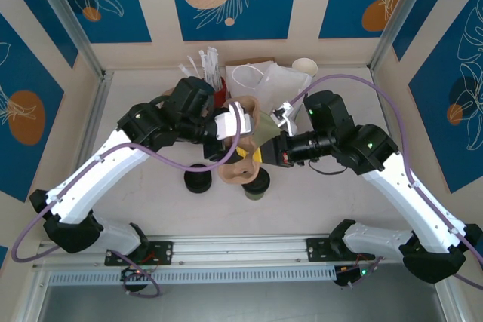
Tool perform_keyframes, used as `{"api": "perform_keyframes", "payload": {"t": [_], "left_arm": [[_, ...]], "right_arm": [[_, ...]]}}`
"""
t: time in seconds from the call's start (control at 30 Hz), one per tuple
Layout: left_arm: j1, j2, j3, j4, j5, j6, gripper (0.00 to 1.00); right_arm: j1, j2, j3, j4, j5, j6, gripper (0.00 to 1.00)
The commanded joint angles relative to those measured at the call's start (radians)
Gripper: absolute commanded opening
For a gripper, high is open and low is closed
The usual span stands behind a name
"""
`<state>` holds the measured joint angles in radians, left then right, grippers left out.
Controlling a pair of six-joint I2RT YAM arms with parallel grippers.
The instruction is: Pack the takeout coffee
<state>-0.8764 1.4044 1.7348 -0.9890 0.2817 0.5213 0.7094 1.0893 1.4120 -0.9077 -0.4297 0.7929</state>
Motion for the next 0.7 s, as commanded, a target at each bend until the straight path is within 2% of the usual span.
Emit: {"api": "perform_keyframes", "payload": {"t": [0.0, 0.1, 0.47, 0.67], "left_arm": [[-0.012, 0.002, -0.004, -0.021, -0.016, 0.033, 0.64], [-0.012, 0.010, -0.001, -0.020, -0.015, 0.031, 0.60], [-0.013, 0.016, -0.019, -0.016, -0.009, 0.058, 0.59], [-0.011, 0.030, -0.013, -0.009, -0.019, 0.057, 0.53]], "right_arm": [[0.004, -0.015, -0.024, 0.012, -0.038, 0.004, 0.00], [0.004, -0.023, -0.038, 0.019, -0.038, 0.003, 0.00], [0.001, -0.041, -0.042, 0.002, -0.029, -0.023, 0.00], [-0.004, -0.043, -0.044, -0.004, -0.030, -0.032, 0.00]]}}
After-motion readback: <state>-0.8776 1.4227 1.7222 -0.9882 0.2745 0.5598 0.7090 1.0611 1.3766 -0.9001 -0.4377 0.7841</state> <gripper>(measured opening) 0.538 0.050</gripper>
